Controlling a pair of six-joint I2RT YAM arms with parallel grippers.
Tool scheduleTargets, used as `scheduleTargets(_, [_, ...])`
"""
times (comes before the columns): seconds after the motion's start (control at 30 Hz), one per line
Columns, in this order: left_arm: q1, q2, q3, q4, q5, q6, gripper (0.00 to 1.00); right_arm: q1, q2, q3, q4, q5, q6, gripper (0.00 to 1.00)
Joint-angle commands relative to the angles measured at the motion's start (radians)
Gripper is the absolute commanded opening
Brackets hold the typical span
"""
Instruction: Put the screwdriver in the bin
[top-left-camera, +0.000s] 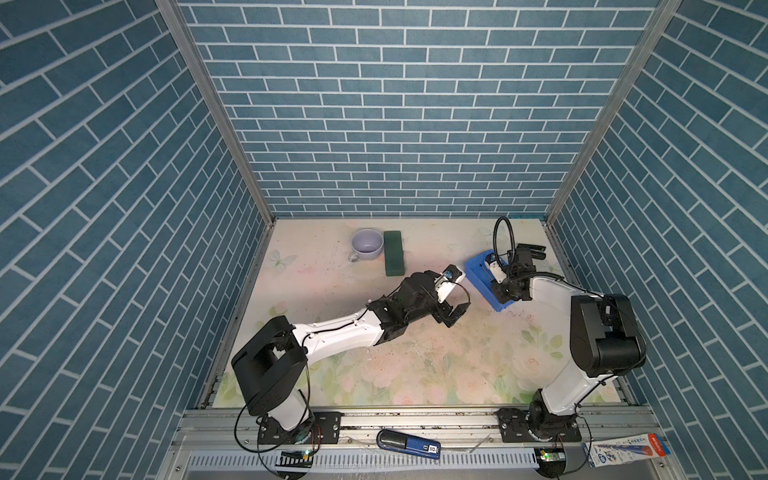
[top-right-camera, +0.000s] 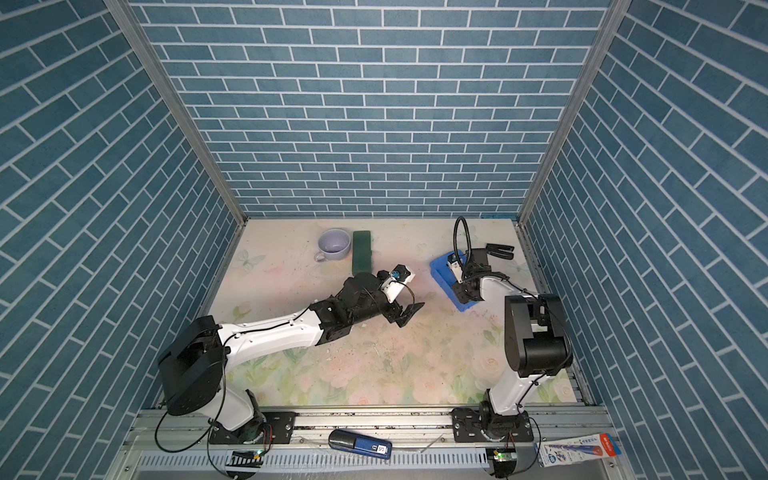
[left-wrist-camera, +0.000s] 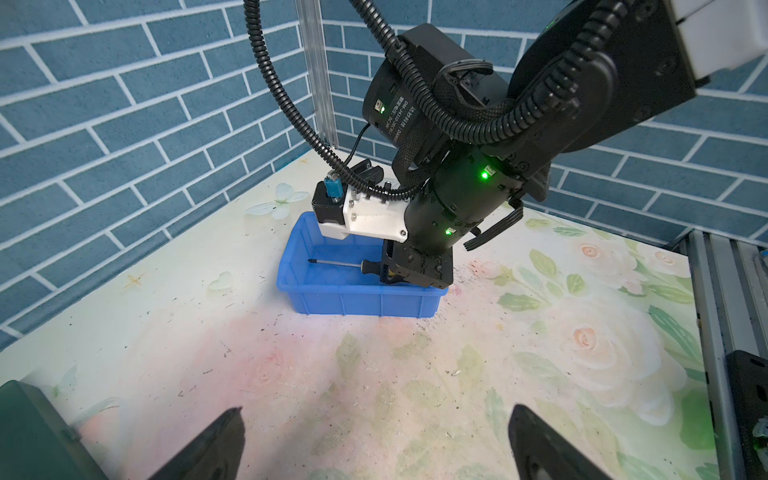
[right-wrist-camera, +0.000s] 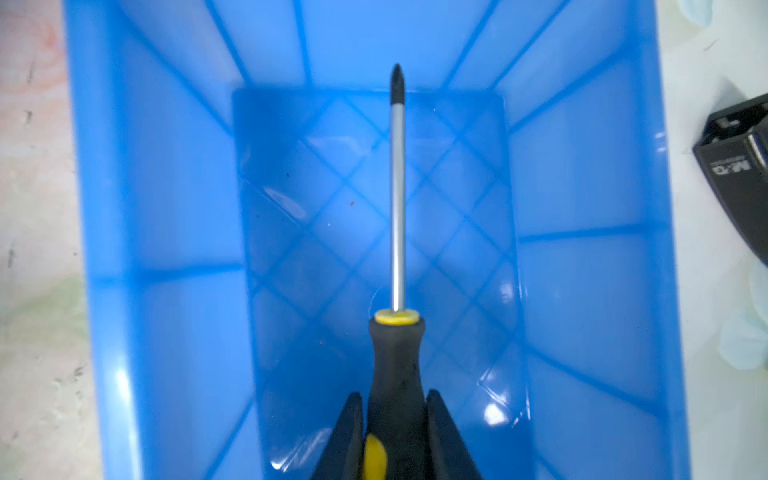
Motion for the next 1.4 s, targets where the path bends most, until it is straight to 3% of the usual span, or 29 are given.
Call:
scheduleTargets(0.0, [-0.008,-0.007,-0.021,0.029,-0.015,0.002,1.0,-0.004,-0.016,0.029,0.008,0.006,-0.018,0.39])
scheduleTargets(0.2, [-0.005,-0.039,-0.059,0.062,-0.081,-0.008,1.0,-0.004,-0.136,-0.025,0.093,-0.011,-0.006,0.65])
scheduleTargets(0.57, [0.097,-0.219,-0.195,0.0,-0.177,0.033,1.0,-0.024,-0.428,-0.181,0.298,0.011,0.148,0.97])
scheduleTargets(0.93, [0.375,-0.534,-0.424,-0.098,-0.254,0.096,1.0,-0.123,-0.597,-0.429,0.598,0.002,0.36,0.99])
scheduleTargets(1.13, [0.562,-0.614,-0.555,-0.049,-0.318,0.097,1.0,-0.161,-0.513,-0.529,0.725,0.071,0.448,0.99])
scheduleTargets(1.37, [0.684,-0.542,-0.633,0.068,-0.346,0.087,1.0,-0.18,-0.335,-0.574,0.914,0.095,0.496,0.99])
